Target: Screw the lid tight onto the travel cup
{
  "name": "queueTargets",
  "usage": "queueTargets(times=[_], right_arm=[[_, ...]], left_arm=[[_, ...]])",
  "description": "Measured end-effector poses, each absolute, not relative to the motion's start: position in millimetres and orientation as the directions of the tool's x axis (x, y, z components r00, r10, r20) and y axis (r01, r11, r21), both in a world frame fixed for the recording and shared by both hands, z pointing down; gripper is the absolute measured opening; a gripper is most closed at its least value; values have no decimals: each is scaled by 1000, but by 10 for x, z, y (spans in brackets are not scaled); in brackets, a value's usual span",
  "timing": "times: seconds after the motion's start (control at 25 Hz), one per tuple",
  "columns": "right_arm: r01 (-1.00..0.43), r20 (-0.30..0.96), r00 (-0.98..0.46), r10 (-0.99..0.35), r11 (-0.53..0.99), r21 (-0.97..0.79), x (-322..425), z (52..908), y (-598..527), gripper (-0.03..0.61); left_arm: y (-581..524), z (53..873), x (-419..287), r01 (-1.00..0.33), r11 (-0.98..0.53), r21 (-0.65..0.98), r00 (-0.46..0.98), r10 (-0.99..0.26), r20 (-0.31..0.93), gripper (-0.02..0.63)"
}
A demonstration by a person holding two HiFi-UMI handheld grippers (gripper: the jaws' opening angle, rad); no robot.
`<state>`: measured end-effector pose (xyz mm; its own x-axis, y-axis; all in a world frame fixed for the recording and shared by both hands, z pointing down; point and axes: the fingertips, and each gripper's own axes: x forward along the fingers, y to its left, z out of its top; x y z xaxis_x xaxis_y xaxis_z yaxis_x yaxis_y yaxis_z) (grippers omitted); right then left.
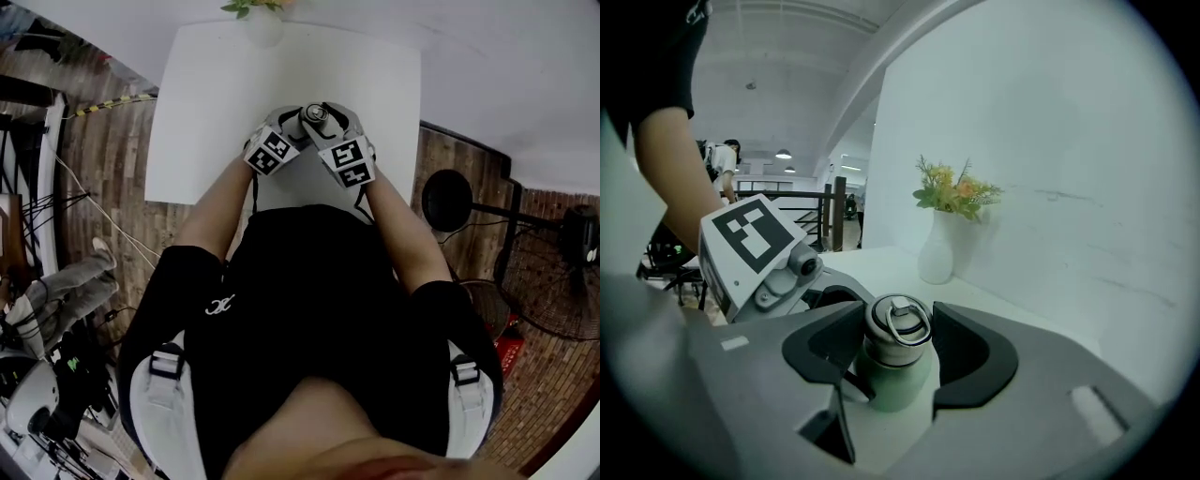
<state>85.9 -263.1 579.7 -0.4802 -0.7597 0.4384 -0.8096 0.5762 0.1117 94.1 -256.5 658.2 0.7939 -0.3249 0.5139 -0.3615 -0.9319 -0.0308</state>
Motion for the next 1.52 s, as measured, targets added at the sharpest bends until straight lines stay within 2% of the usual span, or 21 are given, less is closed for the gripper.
queueTargets(times=[0.32, 0.48, 0.6, 0.68, 0.76, 0.88, 1.0, 1.24, 1.28, 1.52], right_arm=[[-864, 413, -407, -815, 490, 117, 867, 5817, -2613, 232], [-744, 470, -507, -723, 642, 184, 819, 5820, -2578, 240], [-536, 533, -612, -584, 802, 263, 752, 5729, -2566, 303], [-317, 644, -605, -468, 884, 344, 740, 5708, -2535, 311], [-58, 765, -522, -377, 911, 409, 780, 5775, -2502, 311], [272, 872, -372, -320, 860, 432, 845, 5930, -2505, 311], [432, 931, -260, -256, 831, 349, 888, 6066, -2456, 310], [433, 984, -149, -96, 888, 153, 911, 6138, -2462, 278], [431, 985, -159, -73, 892, 136, 912, 6141, -2446, 252], [356, 946, -319, -62, 917, 181, 830, 6131, -2455, 250]], left_arm=[[-2548, 6607, 933, -373, -928, -22, 792, -331, 514, 364], [-2549, 6597, 951, -383, -924, -10, 792, -334, 511, 364], [-2571, 6595, 936, -386, -922, -8, 793, -336, 508, 364], [-2581, 6597, 938, -386, -923, -6, 794, -335, 507, 364], [-2579, 6597, 951, -384, -923, -6, 794, -333, 508, 364], [-2580, 6611, 963, -384, -923, -14, 789, -336, 515, 362], [-2540, 6629, 997, -383, -923, -22, 785, -338, 519, 362], [-2520, 6558, 993, -382, -924, -18, 790, -337, 512, 362], [-2518, 6554, 987, -383, -924, -18, 791, -338, 510, 362], [-2528, 6580, 948, -380, -925, -18, 795, -336, 505, 362]])
